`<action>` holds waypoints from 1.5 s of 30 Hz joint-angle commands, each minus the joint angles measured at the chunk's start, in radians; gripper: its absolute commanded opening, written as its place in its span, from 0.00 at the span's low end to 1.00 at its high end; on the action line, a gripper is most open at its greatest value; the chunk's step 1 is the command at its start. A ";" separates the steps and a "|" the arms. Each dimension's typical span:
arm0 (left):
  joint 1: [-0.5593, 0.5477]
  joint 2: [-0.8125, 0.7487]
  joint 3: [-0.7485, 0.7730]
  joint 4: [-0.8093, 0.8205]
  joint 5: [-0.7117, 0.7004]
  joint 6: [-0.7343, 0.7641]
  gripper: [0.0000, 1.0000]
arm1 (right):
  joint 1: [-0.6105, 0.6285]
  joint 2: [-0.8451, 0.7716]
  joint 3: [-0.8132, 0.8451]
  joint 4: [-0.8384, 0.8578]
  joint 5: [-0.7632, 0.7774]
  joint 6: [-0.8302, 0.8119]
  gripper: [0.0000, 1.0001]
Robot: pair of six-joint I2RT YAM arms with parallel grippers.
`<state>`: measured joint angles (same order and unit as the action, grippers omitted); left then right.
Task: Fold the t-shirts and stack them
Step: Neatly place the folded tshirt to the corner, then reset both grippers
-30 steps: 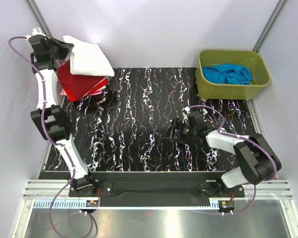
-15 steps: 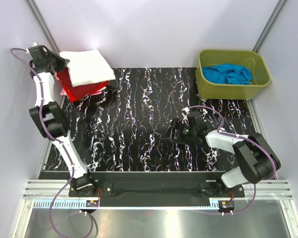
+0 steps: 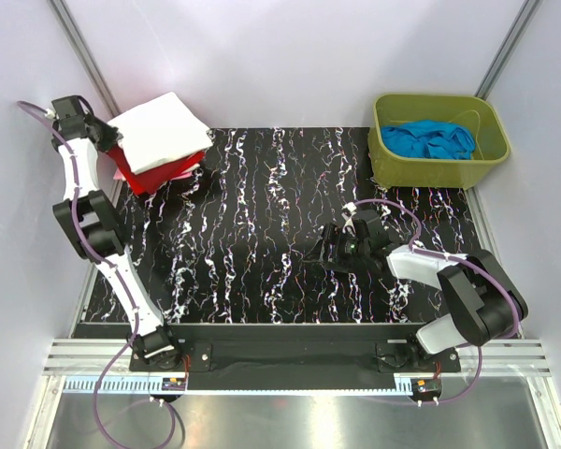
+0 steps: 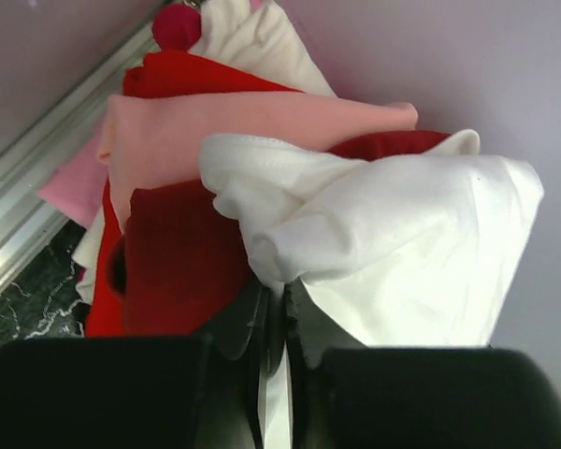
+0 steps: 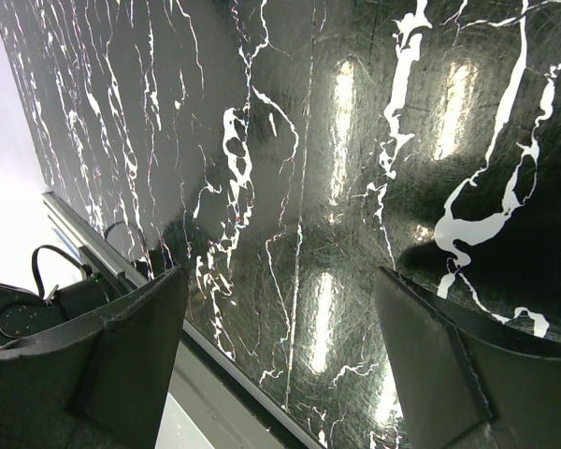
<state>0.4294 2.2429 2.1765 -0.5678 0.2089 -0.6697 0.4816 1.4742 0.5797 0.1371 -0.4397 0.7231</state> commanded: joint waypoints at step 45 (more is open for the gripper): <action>0.039 -1.184 -1.090 0.098 0.272 0.186 0.99 | -0.014 -0.012 0.028 0.033 -0.017 0.002 0.88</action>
<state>0.4927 1.1259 1.1774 -0.5446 0.2104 -0.5388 0.4747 1.4761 0.5797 0.1383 -0.4572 0.7235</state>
